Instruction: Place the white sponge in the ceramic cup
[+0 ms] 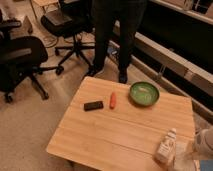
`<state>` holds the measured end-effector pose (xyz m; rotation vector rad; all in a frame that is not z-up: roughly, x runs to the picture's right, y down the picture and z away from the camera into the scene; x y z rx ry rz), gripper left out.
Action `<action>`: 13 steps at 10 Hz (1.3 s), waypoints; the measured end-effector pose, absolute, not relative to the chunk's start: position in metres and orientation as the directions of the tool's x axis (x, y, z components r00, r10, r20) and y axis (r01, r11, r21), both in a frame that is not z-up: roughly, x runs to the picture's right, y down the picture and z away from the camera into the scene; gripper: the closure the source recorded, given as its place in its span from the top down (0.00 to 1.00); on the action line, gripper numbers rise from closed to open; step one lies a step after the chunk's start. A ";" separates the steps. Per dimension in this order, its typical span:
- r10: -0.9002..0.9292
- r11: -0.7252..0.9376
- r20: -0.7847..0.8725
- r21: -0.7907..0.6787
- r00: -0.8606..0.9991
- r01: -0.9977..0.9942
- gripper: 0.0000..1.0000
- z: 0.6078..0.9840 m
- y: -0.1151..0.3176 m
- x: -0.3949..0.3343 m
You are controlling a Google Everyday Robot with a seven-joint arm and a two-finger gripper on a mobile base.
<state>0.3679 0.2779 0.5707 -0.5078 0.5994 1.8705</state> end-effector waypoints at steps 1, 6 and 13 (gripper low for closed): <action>0.718 -0.321 -0.598 0.168 -0.355 -0.932 0.00 0.575 0.282 0.373; 0.741 -0.321 -0.569 0.164 -0.355 -0.933 0.00 0.597 0.285 0.388; 0.823 -0.225 -0.502 0.138 -0.264 -0.964 0.39 0.599 0.274 0.367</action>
